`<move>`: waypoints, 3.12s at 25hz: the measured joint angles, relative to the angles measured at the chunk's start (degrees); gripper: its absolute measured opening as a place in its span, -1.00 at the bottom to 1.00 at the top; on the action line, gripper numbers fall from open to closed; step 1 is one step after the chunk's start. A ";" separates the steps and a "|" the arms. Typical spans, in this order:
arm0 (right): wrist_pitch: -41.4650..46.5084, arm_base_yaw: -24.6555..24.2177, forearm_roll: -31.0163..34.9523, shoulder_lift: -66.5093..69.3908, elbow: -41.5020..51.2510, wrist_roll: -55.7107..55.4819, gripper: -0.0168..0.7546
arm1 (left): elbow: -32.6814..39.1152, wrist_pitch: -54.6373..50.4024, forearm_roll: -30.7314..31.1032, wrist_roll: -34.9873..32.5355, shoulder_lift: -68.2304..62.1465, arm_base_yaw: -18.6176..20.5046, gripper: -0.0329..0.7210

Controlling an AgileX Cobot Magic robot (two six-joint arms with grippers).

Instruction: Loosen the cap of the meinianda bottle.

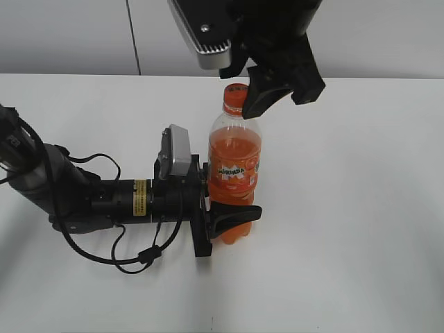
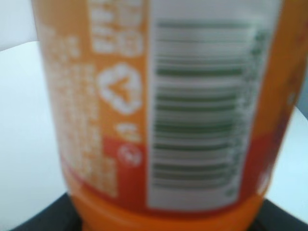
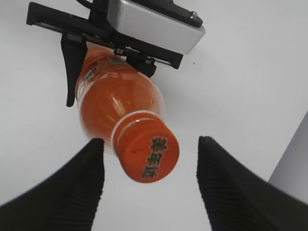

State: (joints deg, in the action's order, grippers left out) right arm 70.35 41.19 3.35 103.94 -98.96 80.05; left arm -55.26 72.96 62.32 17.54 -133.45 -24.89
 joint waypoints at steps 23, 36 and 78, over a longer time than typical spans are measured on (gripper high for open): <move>-0.10 0.00 1.16 -4.21 -3.93 -80.05 0.56 | 0.00 0.00 0.00 0.00 0.00 0.00 0.10; -0.17 0.00 0.28 -4.28 0.40 -97.19 0.56 | 0.00 0.00 -0.05 0.00 0.00 0.00 0.10; -1.42 0.00 1.16 -0.83 2.40 -93.21 0.07 | 0.00 0.04 0.00 0.00 0.00 0.00 0.10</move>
State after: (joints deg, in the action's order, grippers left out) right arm 68.93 41.19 4.51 103.11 -96.56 -13.16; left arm -55.26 73.00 62.32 17.54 -133.45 -24.89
